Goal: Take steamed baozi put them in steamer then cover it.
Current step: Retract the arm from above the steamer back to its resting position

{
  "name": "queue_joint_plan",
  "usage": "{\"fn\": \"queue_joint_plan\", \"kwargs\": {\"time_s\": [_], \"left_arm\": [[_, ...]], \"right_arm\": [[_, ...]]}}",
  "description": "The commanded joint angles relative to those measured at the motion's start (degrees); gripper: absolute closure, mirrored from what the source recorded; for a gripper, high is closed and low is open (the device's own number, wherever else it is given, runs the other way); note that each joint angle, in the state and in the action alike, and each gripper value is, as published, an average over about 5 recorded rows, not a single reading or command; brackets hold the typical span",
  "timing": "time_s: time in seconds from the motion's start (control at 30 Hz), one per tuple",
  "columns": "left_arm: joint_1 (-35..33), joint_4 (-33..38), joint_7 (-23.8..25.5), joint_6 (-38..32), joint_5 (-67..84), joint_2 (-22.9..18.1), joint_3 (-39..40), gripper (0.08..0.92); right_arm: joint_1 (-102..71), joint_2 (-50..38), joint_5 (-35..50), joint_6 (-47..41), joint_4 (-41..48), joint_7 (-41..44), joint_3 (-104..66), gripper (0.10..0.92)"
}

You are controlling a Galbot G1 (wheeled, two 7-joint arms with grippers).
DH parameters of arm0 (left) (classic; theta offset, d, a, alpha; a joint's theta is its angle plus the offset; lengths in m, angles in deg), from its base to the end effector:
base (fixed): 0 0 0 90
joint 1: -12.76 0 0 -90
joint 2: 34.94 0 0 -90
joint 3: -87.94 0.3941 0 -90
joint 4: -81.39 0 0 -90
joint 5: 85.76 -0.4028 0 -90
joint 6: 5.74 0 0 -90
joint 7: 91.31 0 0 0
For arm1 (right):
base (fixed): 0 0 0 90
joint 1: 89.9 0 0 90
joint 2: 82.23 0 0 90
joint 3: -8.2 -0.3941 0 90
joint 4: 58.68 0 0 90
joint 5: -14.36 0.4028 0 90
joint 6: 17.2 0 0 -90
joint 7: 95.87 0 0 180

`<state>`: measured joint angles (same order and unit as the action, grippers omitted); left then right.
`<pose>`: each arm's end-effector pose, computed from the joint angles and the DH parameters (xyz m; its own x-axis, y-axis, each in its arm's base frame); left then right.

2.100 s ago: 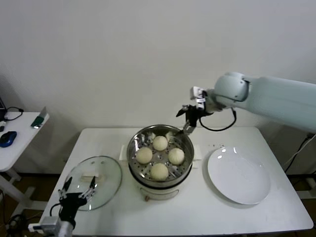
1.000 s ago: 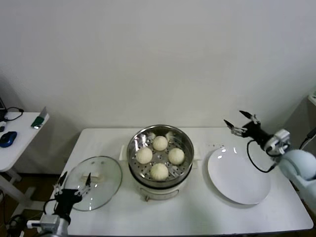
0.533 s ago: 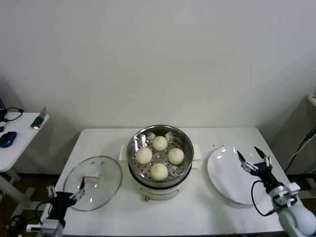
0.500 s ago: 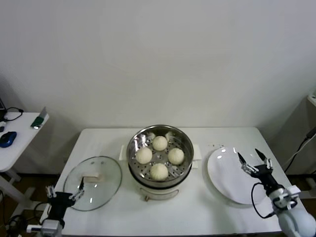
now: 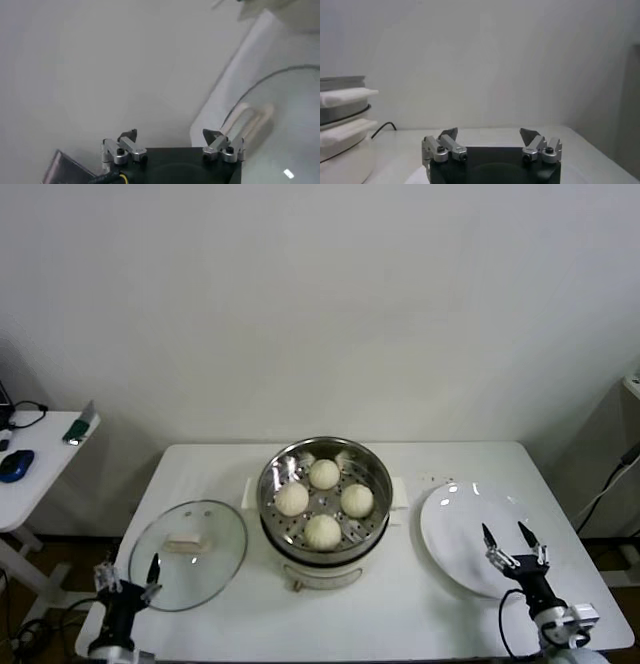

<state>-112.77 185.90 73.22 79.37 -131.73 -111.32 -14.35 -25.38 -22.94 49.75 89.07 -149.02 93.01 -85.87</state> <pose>0.1559 0.1497 -0.4374 -0.9819 -0.1860 0.0369 -0.0464 0.4246 0.9042 0.2241 -0.2246 -0.4637 -0.9911 -0.0765 0.1094 -0.0692 0.9952 0.0688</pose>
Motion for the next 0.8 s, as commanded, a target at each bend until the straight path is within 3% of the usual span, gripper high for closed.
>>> {"fn": "queue_joint_plan", "kwargs": {"time_s": [0.03,0.8], "left_arm": [[5.53,-9.57,-8.45,-1.87,-22.82,-0.42,1.00,0.177],[10.80,-16.61,-8.12,-2.32,-28.01,-0.56,2.28,0.177]], "right_arm": [[-1.97,2.48,-3.27,-3.10,-0.34,0.19,0.70,0.203],[-2.07,3.05,-5.15,-3.95,-0.53,0.24,0.32,0.203]]}}
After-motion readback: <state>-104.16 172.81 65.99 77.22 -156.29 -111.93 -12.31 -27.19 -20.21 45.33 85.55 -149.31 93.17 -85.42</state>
